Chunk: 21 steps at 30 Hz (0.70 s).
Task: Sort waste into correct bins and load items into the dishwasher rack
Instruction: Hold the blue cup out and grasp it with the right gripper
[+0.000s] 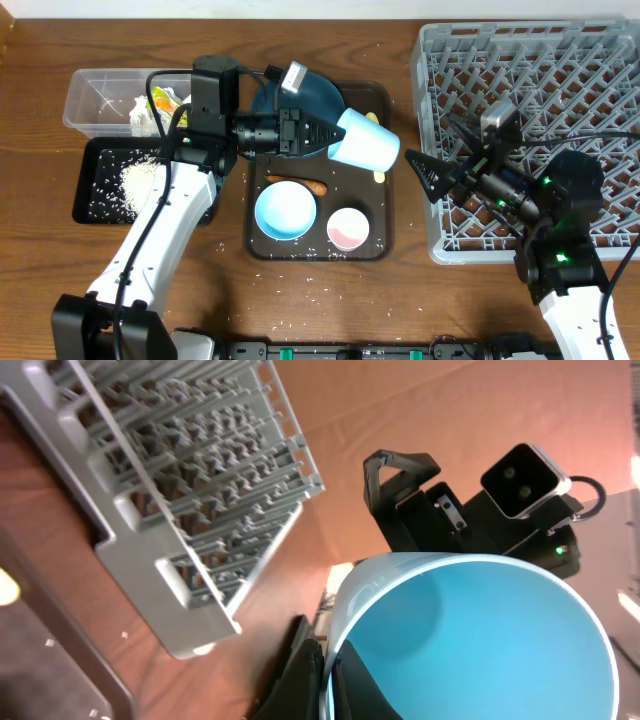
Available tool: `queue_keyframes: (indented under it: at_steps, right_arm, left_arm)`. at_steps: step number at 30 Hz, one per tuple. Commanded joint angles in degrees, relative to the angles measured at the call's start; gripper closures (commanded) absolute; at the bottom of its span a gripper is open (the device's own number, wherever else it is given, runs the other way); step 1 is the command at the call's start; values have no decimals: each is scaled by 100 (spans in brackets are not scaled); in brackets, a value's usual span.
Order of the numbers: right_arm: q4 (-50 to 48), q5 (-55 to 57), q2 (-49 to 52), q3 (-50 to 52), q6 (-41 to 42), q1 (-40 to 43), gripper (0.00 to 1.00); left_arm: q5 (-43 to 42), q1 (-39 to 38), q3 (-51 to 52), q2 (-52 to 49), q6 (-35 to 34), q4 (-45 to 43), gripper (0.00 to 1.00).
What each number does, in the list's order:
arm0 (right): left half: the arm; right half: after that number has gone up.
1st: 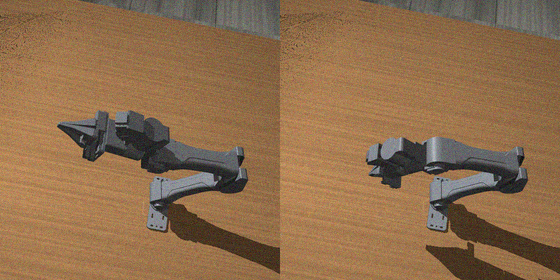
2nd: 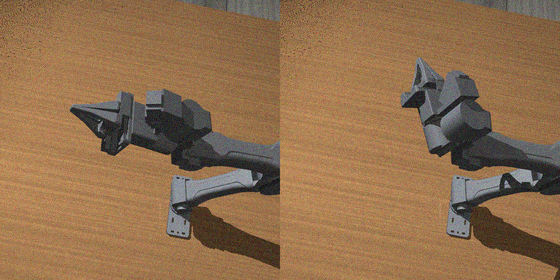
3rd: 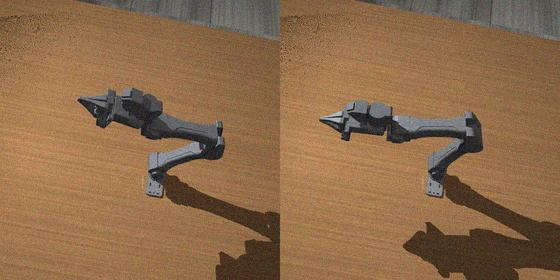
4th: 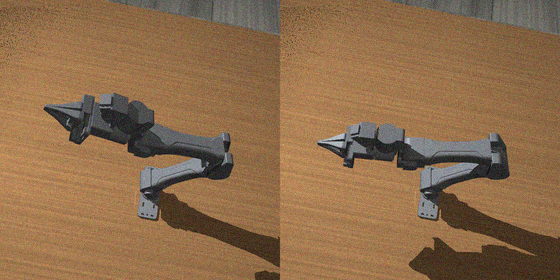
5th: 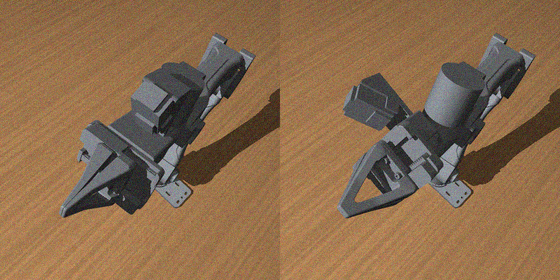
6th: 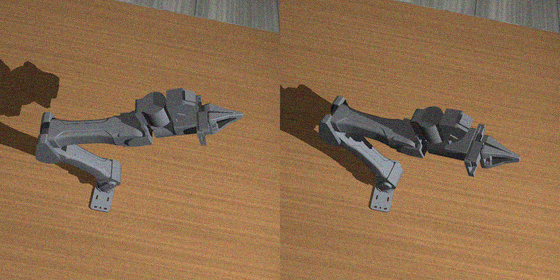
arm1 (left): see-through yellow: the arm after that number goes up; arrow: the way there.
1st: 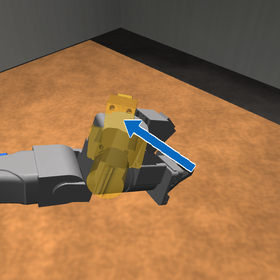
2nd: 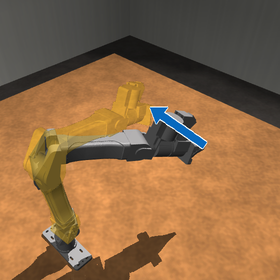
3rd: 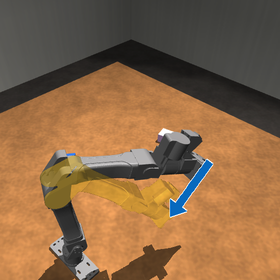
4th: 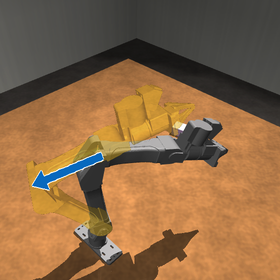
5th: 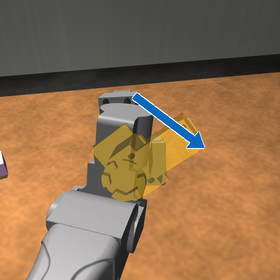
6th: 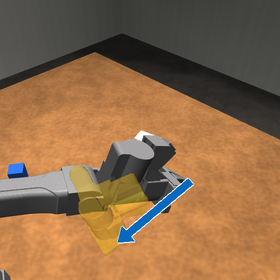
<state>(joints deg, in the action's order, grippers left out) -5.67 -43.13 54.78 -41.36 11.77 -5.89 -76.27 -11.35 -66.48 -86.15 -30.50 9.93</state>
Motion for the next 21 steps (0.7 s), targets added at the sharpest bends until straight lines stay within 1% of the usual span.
queue_keyframes:
  at_steps: [1, 5, 12, 17, 21]
  right_arm:
    - [-227, -448, 96, -85, 42, -118, 1]
    - [-627, -841, 306, -85, 42, -341, 2]
    - [-1314, -859, 876, -85, 46, -868, 2]
    - [-2083, -857, 1226, -85, 393, -1102, 6]
    - [-2332, -857, 1381, -85, 525, -1158, 14]
  left_arm:
    - [-326, 20, -79, 2, -306, -42, 94]
    - [-326, 20, -79, 2, -369, -42, 94]
    - [-435, 17, -79, 2, -431, -42, 94]
    - [-476, 15, -79, 2, -431, -37, 94]
    - [-476, 15, -79, 2, -431, -39, 94]
